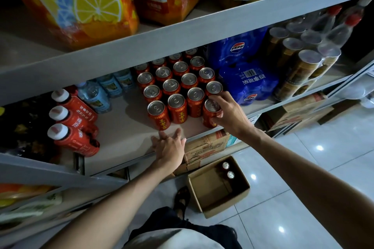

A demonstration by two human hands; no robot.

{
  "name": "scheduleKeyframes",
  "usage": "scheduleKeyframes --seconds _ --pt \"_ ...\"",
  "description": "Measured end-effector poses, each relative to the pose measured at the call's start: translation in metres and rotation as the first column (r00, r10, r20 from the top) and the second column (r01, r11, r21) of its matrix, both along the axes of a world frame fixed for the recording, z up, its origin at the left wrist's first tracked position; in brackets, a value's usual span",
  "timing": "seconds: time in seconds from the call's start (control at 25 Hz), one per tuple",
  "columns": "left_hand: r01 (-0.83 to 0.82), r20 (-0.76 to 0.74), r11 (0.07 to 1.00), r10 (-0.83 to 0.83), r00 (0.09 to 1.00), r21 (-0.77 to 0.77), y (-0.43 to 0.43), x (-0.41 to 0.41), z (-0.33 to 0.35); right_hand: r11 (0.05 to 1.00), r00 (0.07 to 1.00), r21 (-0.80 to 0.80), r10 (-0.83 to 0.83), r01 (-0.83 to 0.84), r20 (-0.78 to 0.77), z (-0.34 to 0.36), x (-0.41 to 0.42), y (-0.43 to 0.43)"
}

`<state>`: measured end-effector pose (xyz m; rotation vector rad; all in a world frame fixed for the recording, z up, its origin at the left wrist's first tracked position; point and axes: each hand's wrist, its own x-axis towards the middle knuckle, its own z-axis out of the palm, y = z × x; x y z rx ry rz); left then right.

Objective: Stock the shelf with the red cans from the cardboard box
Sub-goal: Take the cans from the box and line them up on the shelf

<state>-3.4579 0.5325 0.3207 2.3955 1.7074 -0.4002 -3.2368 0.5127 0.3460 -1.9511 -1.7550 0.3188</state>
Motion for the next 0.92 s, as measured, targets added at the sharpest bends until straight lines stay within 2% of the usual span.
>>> scheduleKeyframes --seconds 0.24,0.44,0.52,0.64,0.72,0.8,0.88,0.92 --pt "-0.008 0.027 1.0 0.009 1.0 -0.022 0.003 -0.002 -0.005 0.999 0.999 -0.029 -0.016 0.015 -0.03 -0.002 0.0 0.004" --pt "-0.044 -0.006 0.997 0.044 0.999 -0.071 0.002 -0.001 -0.007 0.998 0.999 -0.058 -0.034 0.033 -0.013 0.005 -0.008 0.0" --pt "-0.007 0.064 0.995 0.013 0.998 -0.102 -0.003 -0.002 -0.004 0.997 0.998 -0.051 -0.056 0.056 -0.004 0.007 -0.011 -0.009" --pt "0.224 0.226 0.974 -0.225 0.948 0.03 -0.026 0.001 0.004 0.983 0.983 0.029 -0.18 0.181 -0.044 -0.005 -0.006 -0.047" --pt "0.411 0.279 0.905 -0.424 0.861 0.109 -0.047 0.016 0.003 0.949 0.935 0.007 -0.31 0.316 -0.174 -0.023 0.006 -0.082" --pt "0.515 0.346 0.857 -0.492 0.799 0.029 -0.064 0.037 -0.005 0.895 0.854 -0.116 -0.446 0.431 -0.267 -0.048 0.02 -0.116" --pt "0.509 0.399 0.84 -0.409 0.821 -0.187 -0.075 0.057 -0.021 0.822 0.773 -0.285 -0.564 0.493 -0.291 -0.074 0.031 -0.151" --pt "0.49 0.379 0.823 -0.372 0.847 -0.288 -0.079 0.067 -0.038 0.784 0.737 -0.371 -0.607 0.497 -0.297 -0.09 0.035 -0.17"
